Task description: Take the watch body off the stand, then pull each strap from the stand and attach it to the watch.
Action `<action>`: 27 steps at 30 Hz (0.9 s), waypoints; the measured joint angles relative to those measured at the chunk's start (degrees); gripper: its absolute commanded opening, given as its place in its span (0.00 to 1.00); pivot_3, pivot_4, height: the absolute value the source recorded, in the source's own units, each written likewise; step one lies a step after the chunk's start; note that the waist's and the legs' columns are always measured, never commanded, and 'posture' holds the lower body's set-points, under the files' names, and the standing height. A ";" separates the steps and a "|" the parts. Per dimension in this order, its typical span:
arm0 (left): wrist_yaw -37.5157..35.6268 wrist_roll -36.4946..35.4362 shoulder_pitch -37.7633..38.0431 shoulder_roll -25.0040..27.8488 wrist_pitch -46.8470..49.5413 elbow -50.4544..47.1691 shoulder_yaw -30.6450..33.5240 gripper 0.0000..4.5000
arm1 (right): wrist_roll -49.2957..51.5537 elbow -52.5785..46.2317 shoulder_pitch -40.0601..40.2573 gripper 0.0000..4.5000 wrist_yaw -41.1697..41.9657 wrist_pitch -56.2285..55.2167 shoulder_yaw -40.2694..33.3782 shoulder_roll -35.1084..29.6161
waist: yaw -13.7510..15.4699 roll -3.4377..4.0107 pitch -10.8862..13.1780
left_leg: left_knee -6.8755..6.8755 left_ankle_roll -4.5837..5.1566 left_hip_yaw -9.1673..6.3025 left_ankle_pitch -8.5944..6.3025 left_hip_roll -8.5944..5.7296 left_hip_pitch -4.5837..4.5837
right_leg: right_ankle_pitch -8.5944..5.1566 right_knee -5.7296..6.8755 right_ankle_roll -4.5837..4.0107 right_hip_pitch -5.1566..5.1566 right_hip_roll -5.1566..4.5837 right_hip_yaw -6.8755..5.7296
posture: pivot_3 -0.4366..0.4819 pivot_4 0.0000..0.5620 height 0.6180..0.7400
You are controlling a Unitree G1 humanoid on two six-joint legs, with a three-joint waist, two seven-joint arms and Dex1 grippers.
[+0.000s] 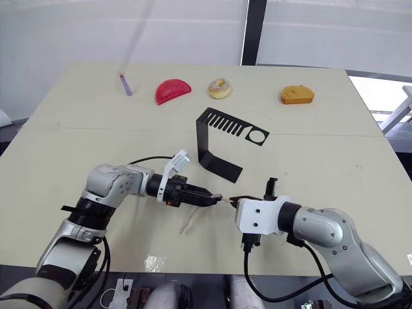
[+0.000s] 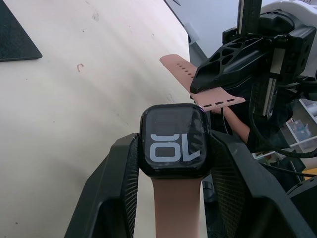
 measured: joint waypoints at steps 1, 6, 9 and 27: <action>0.10 -0.09 0.00 0.00 0.00 0.00 0.01 0.35 | 0.01 0.00 -0.19 0.00 0.00 0.12 0.00 0.05 | 0.00 0.00 0.00 | 0.00 0.00 0.00 0.00 0.00 0.00 | 0.00 0.00 0.00 0.00 0.00 0.00 | 0.48 0.27 0.98; 0.50 -0.45 0.00 -0.03 0.00 0.00 0.06 0.35 | 0.11 -0.08 -1.21 0.00 0.02 1.26 0.00 0.17 | 0.01 0.00 0.00 | 0.00 0.00 0.00 0.00 0.00 0.00 | 0.00 0.01 0.00 0.00 0.00 0.00 | 0.48 0.27 0.98; 0.93 -0.57 0.00 -0.25 0.12 0.00 0.31 0.35 | 0.12 -0.08 -1.65 0.00 0.18 1.53 0.00 0.17 | 0.01 0.00 0.00 | 0.00 0.00 0.00 0.00 0.00 0.00 | 0.00 0.01 0.00 0.00 0.00 0.00 | 0.48 0.27 0.98; 3.46 -1.18 0.00 -1.72 1.22 -0.30 2.22 0.35 | 0.10 -0.08 -2.17 0.00 1.94 2.85 0.00 0.13 | 0.01 0.00 0.00 | 0.00 -0.01 0.00 0.00 -0.01 0.01 | 0.00 0.02 0.00 0.00 0.00 0.00 | 0.48 0.27 0.98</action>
